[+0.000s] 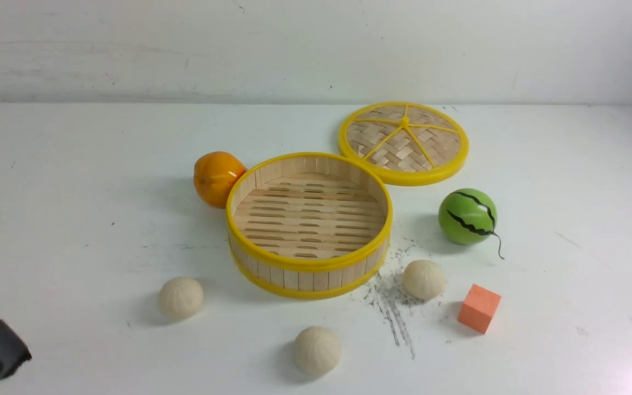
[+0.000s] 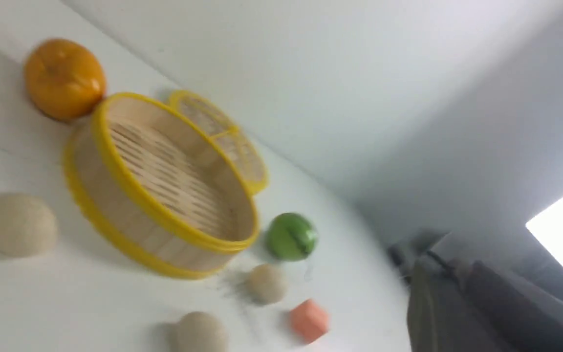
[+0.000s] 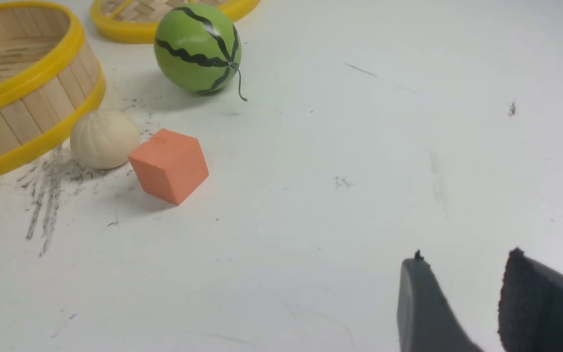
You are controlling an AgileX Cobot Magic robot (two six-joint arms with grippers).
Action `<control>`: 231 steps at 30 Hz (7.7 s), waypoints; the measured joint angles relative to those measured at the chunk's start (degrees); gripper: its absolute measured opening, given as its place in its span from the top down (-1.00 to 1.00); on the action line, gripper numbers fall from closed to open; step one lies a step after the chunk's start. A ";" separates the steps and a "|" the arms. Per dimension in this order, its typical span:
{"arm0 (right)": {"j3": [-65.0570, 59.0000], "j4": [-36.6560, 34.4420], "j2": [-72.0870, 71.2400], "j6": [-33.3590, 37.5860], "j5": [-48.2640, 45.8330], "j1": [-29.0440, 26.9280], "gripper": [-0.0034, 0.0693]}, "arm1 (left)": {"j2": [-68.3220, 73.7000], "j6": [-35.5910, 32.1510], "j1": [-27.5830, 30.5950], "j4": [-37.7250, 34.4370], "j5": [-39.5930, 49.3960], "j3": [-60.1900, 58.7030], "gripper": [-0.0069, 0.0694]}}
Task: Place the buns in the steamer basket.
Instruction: Use the left arm to grab a steamed stuffed bun, then use the left arm to put the steamed stuffed bun into the steamer, then use the left arm to grab a steamed stuffed bun, then use the left arm to put the steamed stuffed bun into the steamer, then use the right arm to grab a steamed stuffed bun
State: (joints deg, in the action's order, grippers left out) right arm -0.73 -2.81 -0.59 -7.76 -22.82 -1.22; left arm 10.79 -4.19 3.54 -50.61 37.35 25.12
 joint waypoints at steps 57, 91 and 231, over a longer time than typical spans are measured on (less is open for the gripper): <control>0.00 -0.06 0.00 0.00 0.00 0.00 0.25 | 97.73 13.08 -22.00 54.44 16.04 56.34 0.77; 0.00 0.00 0.00 0.00 0.00 0.00 0.25 | 117.60 17.36 -30.10 59.05 19.95 89.67 -0.31; 0.00 -7.87 0.00 -2.10 0.27 0.00 0.25 | 9.01 17.75 -36.91 59.78 14.11 15.01 0.48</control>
State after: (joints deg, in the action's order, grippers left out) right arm -0.73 -10.67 -0.59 -9.87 -22.55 -1.22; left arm 19.81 13.56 -33.37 9.18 51.45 40.13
